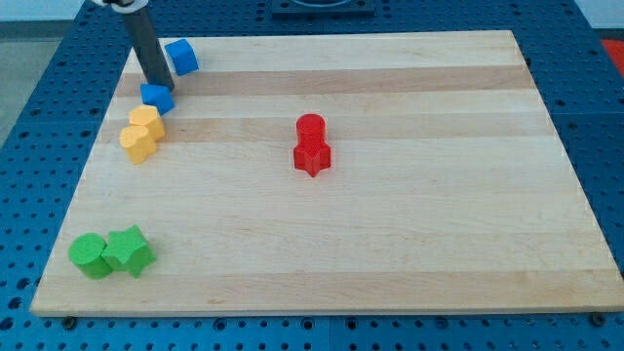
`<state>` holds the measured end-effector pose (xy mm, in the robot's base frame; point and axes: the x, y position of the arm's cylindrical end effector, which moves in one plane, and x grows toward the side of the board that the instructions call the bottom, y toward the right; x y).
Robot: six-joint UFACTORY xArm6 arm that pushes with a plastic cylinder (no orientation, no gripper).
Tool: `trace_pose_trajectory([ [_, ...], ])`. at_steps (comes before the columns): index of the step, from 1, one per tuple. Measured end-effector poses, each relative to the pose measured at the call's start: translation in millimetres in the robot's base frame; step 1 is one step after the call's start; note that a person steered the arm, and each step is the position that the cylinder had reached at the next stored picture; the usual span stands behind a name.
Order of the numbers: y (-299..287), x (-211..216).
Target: Add blue cube into the triangle
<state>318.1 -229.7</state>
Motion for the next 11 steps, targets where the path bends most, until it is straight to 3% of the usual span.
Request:
trace_pose_trajectory([
  [1,0.0,8.7],
  [4,77.4,-51.3],
  [5,59.9,-85.2],
  [8,-0.7,-96.7],
  [9,-16.3,-120.8],
  [11,-28.5,-82.4],
])
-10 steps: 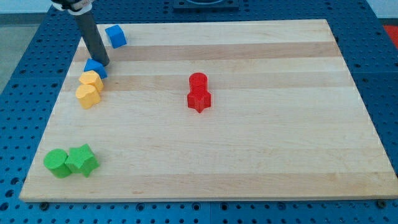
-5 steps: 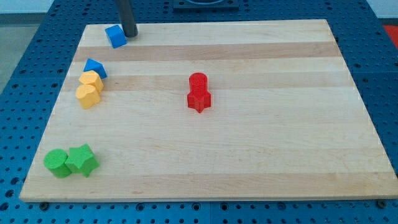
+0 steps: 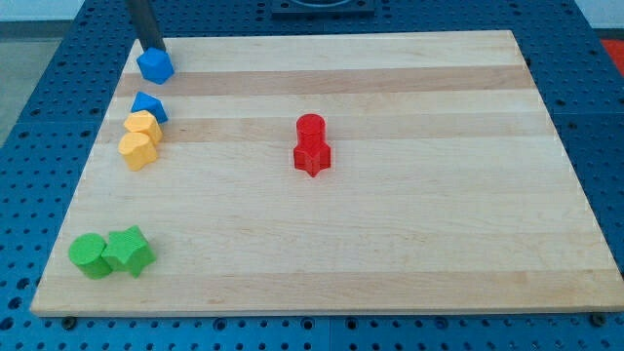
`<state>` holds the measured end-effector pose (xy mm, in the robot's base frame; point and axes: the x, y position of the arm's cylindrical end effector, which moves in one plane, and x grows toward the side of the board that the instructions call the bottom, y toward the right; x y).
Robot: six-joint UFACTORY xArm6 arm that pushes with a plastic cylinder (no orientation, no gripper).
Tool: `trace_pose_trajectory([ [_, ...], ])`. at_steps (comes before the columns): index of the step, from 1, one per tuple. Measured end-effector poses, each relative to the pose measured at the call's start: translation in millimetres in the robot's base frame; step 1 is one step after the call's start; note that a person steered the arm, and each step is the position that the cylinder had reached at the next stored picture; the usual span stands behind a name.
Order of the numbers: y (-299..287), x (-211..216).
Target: Add blue cube into the triangle
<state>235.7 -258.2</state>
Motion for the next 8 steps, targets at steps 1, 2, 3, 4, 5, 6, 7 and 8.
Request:
trace_pose_trajectory([
  [1,4.6,21.4],
  [2,4.7,26.7],
  [3,4.7,26.7],
  [4,5.1,22.8],
  [5,14.0,23.0],
  [6,20.0,32.2],
  [7,20.3,40.9],
  [8,20.3,43.2],
])
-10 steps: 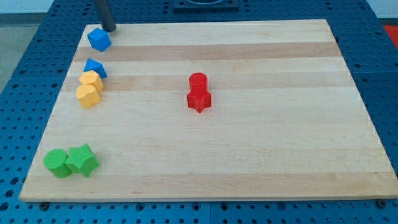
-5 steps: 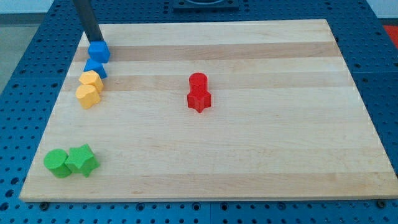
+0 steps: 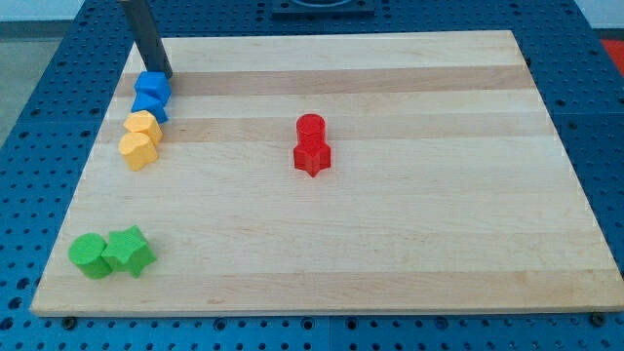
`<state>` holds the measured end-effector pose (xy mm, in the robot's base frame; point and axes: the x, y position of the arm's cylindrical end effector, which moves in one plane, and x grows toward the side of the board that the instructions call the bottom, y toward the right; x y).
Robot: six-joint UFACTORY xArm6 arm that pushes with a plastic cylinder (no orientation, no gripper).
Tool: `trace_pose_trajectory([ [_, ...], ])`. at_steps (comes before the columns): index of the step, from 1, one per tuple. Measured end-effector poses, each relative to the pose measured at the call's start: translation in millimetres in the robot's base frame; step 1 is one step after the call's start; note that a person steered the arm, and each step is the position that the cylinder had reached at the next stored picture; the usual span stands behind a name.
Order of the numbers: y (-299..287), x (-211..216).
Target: Add blue cube into the triangle
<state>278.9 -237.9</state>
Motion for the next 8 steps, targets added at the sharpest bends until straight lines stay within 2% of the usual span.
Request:
trace_pose_trajectory([
  [3,-0.8,8.9],
  [4,19.5,-35.4],
  [5,50.9,-60.4],
  [6,51.0,-60.4],
  [7,77.3,-57.0],
  [8,164.8,-46.6],
])
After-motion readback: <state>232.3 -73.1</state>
